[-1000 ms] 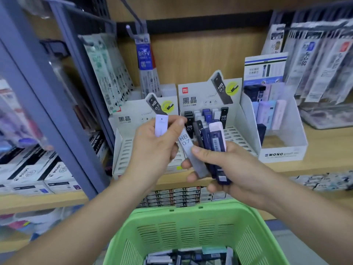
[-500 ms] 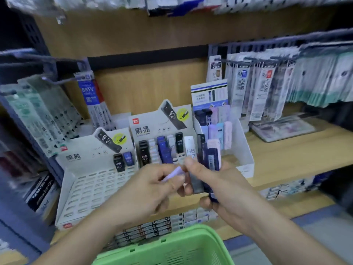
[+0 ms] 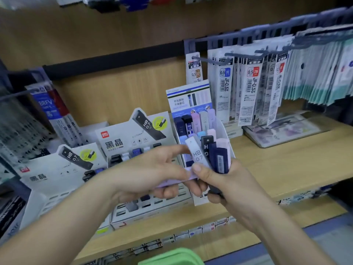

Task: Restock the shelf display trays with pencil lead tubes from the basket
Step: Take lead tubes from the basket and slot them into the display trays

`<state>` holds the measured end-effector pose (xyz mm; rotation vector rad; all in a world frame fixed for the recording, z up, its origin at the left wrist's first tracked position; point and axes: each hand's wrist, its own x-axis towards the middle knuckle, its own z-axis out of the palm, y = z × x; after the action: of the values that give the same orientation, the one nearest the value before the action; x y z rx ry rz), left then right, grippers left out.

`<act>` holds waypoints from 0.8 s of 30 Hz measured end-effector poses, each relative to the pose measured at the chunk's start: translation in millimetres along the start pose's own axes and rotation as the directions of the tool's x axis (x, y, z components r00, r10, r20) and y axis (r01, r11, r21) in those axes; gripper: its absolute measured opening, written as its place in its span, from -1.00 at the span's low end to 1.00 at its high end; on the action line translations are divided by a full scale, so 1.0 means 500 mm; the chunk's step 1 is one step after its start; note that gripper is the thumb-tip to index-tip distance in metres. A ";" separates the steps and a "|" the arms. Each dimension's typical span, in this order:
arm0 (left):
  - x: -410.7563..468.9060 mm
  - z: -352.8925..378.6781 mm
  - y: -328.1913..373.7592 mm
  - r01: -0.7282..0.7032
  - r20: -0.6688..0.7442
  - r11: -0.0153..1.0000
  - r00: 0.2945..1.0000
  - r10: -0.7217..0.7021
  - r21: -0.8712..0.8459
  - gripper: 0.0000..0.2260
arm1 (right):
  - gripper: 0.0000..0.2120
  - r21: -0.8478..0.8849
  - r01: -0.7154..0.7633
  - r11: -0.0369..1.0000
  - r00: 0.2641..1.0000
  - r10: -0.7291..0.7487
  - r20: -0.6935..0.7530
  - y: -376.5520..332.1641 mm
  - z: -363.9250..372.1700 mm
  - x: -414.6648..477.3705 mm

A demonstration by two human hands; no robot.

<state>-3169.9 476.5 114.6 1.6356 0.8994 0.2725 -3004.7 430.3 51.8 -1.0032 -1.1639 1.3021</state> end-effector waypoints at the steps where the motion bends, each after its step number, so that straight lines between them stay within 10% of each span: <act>1: 0.007 -0.006 0.002 0.007 -0.019 0.999 1.000 -0.007 -0.035 -0.58 | -0.88 0.031 0.001 1.000 0.999 0.000 -0.042 0.005 -0.005 0.007; 9: 0.017 -0.039 -0.011 -0.217 -0.400 0.972 0.901 0.165 -0.090 -0.65 | -0.94 0.433 -0.039 0.900 0.945 0.175 -0.278 0.023 -0.025 0.040; 24: 0.089 -0.056 0.050 -0.174 -0.642 0.939 0.692 0.330 0.296 -0.78 | -0.86 0.321 0.017 0.947 0.850 0.156 -0.504 0.033 -0.066 0.059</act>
<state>-3147.1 527.0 132.7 1.8918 1.2819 1.0713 -2977.2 463.3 31.8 -1.0766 -0.4838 1.1220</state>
